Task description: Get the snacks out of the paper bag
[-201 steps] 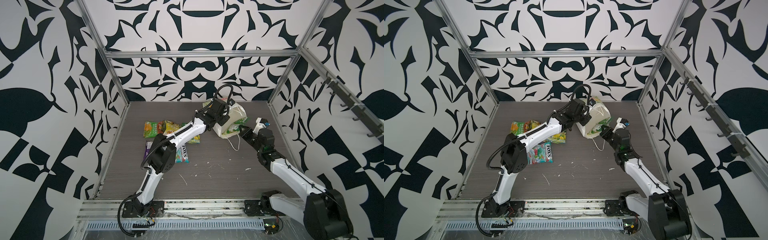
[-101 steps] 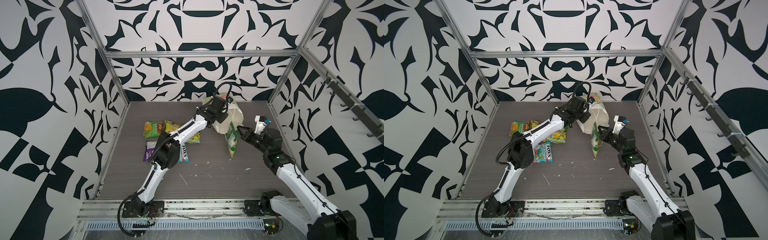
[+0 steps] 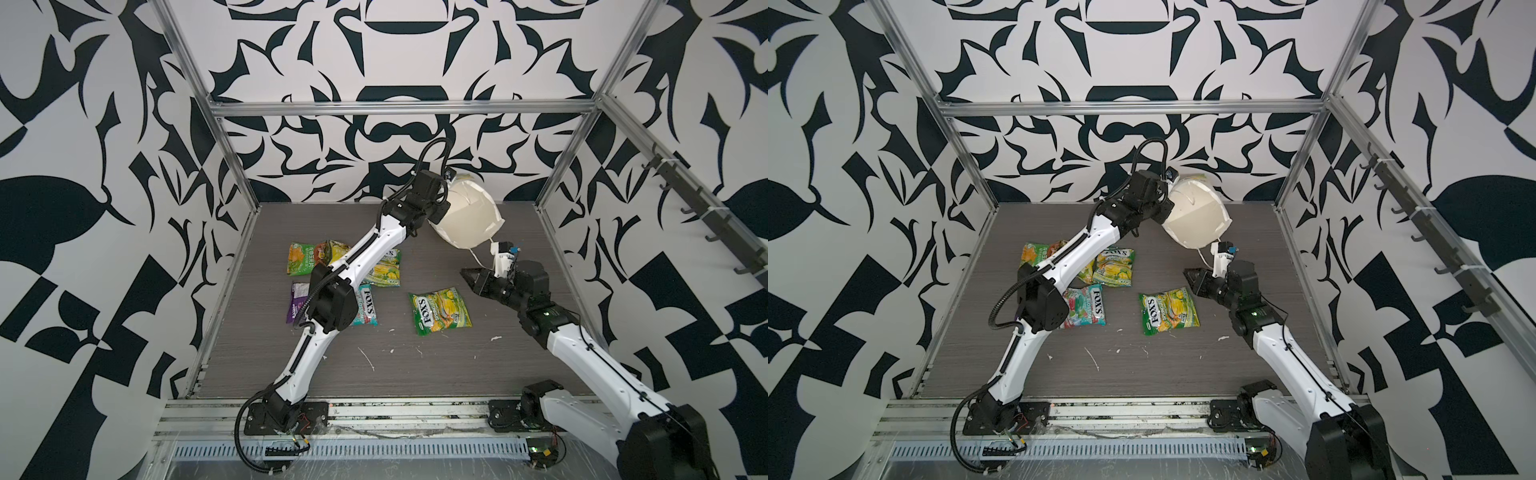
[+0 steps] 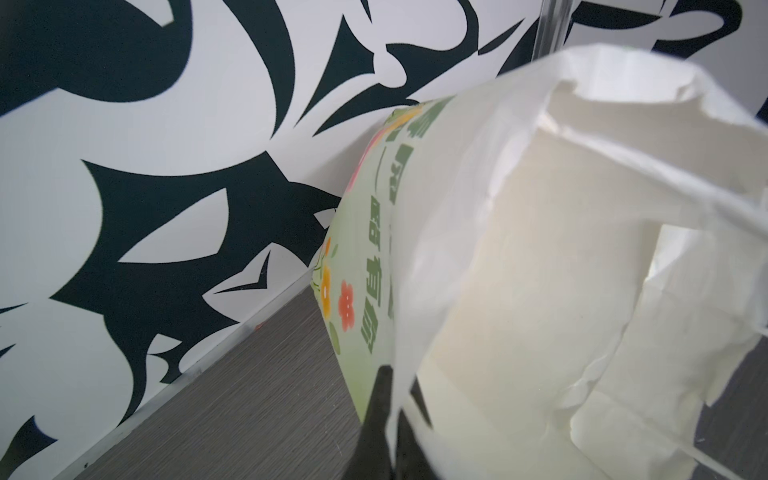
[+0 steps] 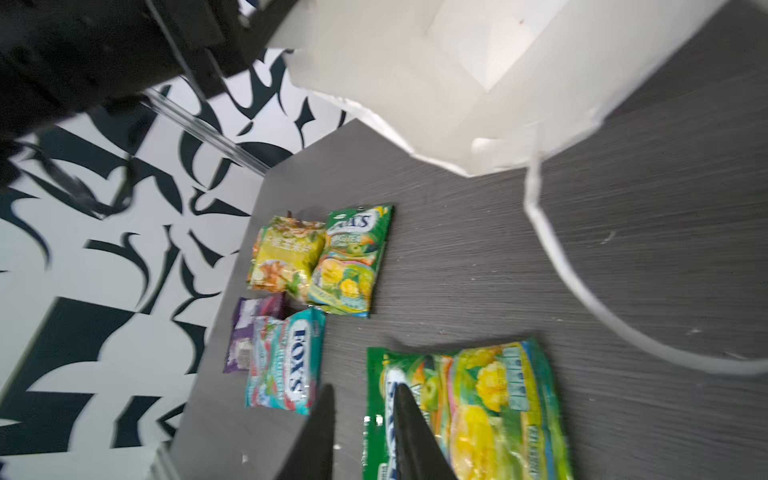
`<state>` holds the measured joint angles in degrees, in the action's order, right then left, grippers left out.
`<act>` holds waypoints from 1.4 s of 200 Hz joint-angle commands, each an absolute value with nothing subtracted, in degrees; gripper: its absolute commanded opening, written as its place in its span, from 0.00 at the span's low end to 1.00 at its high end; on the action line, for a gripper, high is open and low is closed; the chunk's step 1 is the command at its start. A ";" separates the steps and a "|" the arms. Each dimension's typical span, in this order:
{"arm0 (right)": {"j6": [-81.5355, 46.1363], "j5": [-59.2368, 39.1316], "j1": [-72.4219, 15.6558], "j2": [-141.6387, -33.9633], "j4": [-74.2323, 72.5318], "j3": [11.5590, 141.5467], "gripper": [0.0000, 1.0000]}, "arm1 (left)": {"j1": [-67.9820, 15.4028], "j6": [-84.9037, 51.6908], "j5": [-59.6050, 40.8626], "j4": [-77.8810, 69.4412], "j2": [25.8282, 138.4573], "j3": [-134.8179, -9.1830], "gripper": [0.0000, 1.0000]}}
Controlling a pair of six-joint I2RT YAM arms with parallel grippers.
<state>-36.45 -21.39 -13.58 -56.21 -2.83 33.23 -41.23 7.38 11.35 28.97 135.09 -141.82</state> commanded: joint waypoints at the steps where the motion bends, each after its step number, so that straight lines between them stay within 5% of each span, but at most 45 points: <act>1: -34.10 -14.23 -13.76 -54.18 -1.18 32.38 0.36 | -40.02 0.15 10.46 31.27 133.96 -145.57 0.00; 129: -35.21 6.40 -13.66 -54.05 5.40 36.81 0.37 | -35.64 -34.45 -10.68 37.69 127.21 -141.03 0.00; 215: -30.98 6.71 -13.58 -67.25 2.02 48.99 0.35 | -35.77 -46.49 -14.31 36.91 121.45 -130.41 0.01; 230: -30.44 7.24 -13.57 -68.11 1.60 49.91 0.35 | -35.68 -46.49 -14.68 37.75 122.03 -130.43 0.06; 259: -29.82 8.00 -13.29 -68.72 0.95 50.51 0.35 | -35.38 -45.52 -14.68 37.52 122.34 -130.76 0.43; 280: -29.16 7.99 -13.12 -69.08 1.31 51.12 0.35 | -34.74 -42.80 -14.21 38.54 121.95 -132.50 0.57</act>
